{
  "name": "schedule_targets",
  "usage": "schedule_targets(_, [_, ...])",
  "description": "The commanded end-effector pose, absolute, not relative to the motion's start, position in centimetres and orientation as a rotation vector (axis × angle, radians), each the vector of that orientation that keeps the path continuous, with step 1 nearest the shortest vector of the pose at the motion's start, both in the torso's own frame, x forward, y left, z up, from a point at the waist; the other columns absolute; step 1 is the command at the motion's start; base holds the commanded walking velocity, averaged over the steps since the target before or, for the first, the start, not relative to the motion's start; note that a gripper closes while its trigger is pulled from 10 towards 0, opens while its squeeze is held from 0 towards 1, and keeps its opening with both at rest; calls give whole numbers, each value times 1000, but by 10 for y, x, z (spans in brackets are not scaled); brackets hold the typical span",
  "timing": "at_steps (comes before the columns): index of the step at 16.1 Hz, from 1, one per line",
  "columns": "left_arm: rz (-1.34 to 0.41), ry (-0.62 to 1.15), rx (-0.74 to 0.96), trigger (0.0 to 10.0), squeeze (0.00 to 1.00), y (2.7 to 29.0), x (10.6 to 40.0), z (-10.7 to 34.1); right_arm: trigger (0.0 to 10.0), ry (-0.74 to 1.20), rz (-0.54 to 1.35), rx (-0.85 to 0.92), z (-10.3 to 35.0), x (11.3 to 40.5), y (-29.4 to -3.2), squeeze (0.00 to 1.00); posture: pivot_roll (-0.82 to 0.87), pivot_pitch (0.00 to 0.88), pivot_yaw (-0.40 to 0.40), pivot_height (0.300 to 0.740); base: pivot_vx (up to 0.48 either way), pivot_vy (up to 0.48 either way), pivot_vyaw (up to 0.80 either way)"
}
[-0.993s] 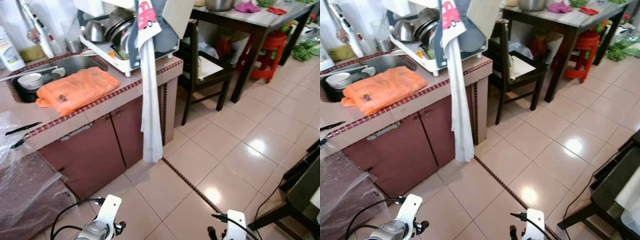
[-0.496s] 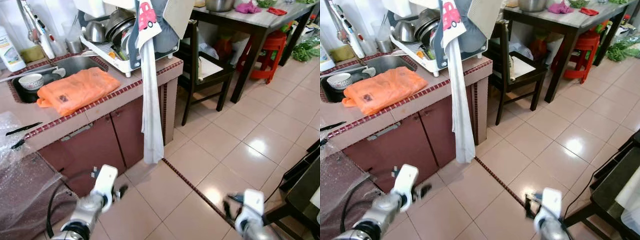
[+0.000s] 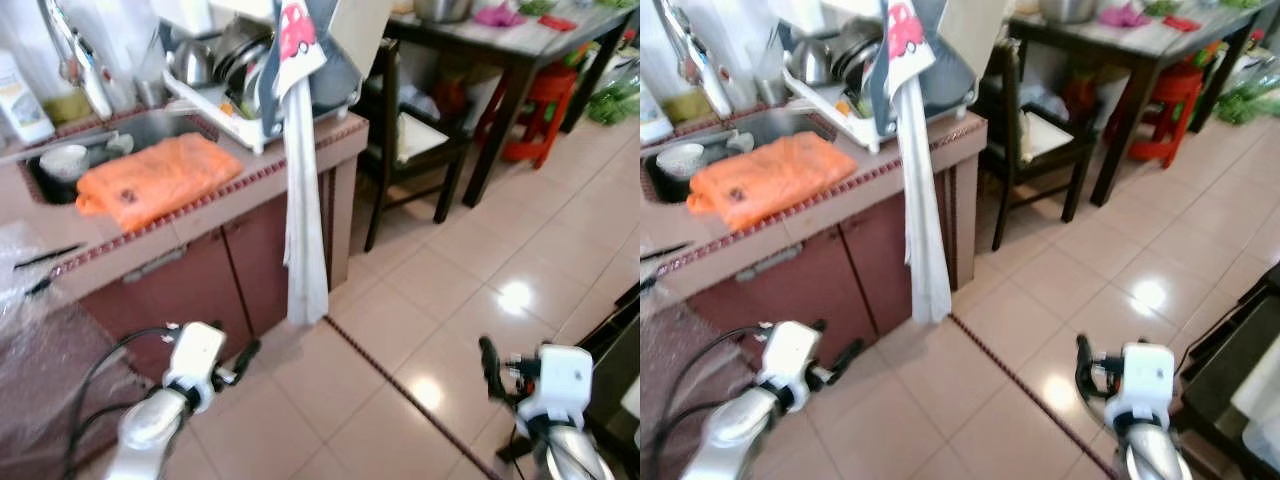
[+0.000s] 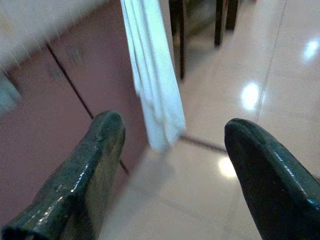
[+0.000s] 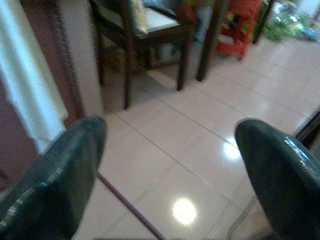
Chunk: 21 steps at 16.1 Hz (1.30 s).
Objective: Kitchen organization
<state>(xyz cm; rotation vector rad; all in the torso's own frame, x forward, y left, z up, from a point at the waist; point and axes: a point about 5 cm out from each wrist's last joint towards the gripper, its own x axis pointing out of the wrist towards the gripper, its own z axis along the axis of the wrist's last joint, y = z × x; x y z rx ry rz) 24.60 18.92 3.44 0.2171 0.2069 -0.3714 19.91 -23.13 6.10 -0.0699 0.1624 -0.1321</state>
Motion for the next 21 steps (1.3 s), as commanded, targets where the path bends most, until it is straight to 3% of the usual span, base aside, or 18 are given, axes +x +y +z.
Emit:
schedule_targets(1, [-348, 136, 270, 10000, 0, 195, 243, 49, 10000, 142, -95, -100, 73, 196, -224, 0, -86, 6, 53, 740, 0, 0, 0])
schedule_targets(5, [-249, 118, 230, 10000, 0, 201, 224, 53, 10000, 100, -205, -123, 94, 178, -216, 0, -78, 21, 42, 740, 0, 0, 0])
schedule_targets(7, [-228, 115, 230, 10000, 0, 168, 215, 44, 10000, 65, -234, -131, 105, 187, -204, 0, -76, 24, 42, 740, 0, 0, 0])
schedule_targets(10, [-179, 93, 267, 10000, 0, 164, 222, 49, 10000, 41, -197, -174, 114, 195, -196, 0, -71, 28, 41, 740, 0, 0, 800])
schedule_targets(11, [-127, 66, 268, 10000, 0, 187, 238, 64, 10000, 31, -198, -176, 118, 197, -197, 0, -70, 30, 40, 740, 0, 0, 800])
schedule_targets(12, [-104, 55, 263, 10000, 0, 192, 242, 68, 10000, 26, -196, -179, 120, 198, -197, 0, -70, 30, 40, 740, 0, 0, 800])
schedule_targets(15, [-97, 39, 290, 10000, 0, 194, 245, 71, 10000, 18, -176, -188, 123, 201, -197, 0, -64, 37, 45, 740, 0, 0, 800])
schedule_targets(18, [31, 16, 324, 10000, 0, 211, 253, 76, 10000, 21, -151, -177, 123, 206, -193, 0, -57, 41, 47, 740, 0, 0, 800])
schedule_targets(21, [80, 9, 286, 10000, 0, 213, 251, 80, 10000, -1, -111, -189, 128, 210, -185, 0, -40, 52, 42, 740, 0, 0, 800])
